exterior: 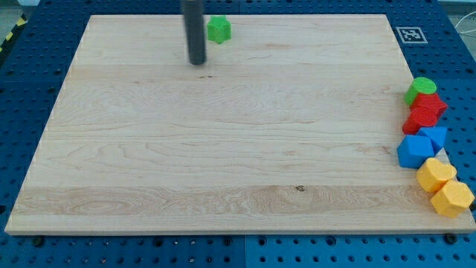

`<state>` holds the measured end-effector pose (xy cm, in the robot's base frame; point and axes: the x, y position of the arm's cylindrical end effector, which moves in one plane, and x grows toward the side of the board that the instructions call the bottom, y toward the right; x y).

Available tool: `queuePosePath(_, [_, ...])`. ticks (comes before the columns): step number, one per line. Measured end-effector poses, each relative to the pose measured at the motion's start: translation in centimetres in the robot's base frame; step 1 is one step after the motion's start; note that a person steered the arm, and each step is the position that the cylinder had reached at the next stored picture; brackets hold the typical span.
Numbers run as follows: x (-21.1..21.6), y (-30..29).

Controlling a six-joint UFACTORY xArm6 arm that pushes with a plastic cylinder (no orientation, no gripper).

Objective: Slide the green star slightly right and down a bit

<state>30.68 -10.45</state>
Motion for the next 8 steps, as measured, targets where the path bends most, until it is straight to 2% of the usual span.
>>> queuePosePath(1, [-4.8, -3.7])
queuePosePath(2, [-7.2, -0.8])
queuePosePath(3, [-7.8, 4.2])
queuePosePath(5, [-7.1, 13.2])
queuePosePath(6, [-6.5, 12.1])
queuePosePath(7, [-6.4, 6.5])
queuePosePath(8, [-6.4, 6.0])
